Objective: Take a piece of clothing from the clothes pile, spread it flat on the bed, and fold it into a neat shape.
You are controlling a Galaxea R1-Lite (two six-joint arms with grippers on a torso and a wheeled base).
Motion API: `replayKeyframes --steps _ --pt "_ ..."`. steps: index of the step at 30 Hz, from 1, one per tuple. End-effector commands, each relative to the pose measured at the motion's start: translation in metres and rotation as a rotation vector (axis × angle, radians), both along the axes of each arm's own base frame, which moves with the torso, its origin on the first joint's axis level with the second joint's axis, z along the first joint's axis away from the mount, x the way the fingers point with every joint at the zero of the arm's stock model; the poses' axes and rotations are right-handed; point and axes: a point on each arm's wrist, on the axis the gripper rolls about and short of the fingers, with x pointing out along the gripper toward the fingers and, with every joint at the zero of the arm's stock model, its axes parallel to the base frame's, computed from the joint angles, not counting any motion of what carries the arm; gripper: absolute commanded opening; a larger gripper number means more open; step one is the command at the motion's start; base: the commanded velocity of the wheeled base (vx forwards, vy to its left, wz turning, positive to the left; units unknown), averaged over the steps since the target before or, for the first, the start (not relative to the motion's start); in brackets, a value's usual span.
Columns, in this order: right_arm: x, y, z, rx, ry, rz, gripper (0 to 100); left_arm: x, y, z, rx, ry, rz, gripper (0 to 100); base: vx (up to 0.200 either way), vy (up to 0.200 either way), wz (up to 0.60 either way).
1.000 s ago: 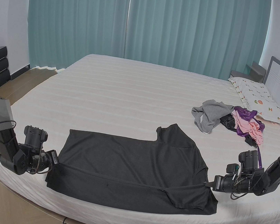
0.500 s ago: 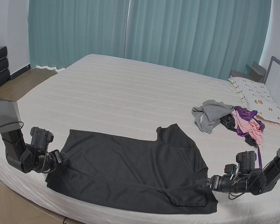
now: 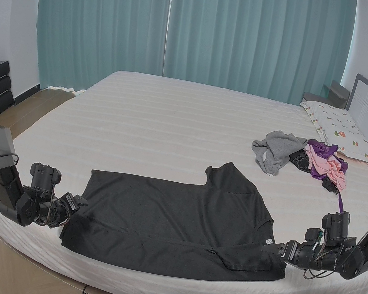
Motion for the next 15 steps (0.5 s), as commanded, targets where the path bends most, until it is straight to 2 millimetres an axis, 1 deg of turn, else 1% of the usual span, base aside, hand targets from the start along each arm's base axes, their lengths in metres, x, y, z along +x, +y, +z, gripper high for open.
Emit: replayKeyframes --steps 1,4,5,7,9,15 --pt "-0.044 0.008 -0.021 0.066 0.019 -0.030 100 -0.024 0.005 0.015 -0.148 0.010 -0.022 100 0.000 0.000 0.00" --pt "-0.051 0.016 -0.029 0.109 0.012 -0.057 100 -0.028 0.004 0.013 -0.181 0.024 -0.026 100 0.000 0.000 0.00" --pt "-0.053 0.021 -0.034 0.115 -0.007 -0.086 100 -0.029 0.004 0.013 -0.206 0.031 -0.030 100 0.000 0.000 0.00" --pt "-0.050 0.023 -0.039 0.123 -0.053 -0.120 100 -0.029 0.004 0.014 -0.234 0.033 -0.026 100 0.000 0.000 0.00" --pt "-0.050 0.022 -0.046 0.117 -0.033 -0.137 100 -0.029 0.004 0.013 -0.249 0.039 -0.019 100 0.000 0.000 0.00" --pt "-0.041 0.015 -0.043 0.127 -0.072 -0.162 100 -0.032 0.003 0.011 -0.264 0.052 -0.030 100 0.000 0.000 0.00"
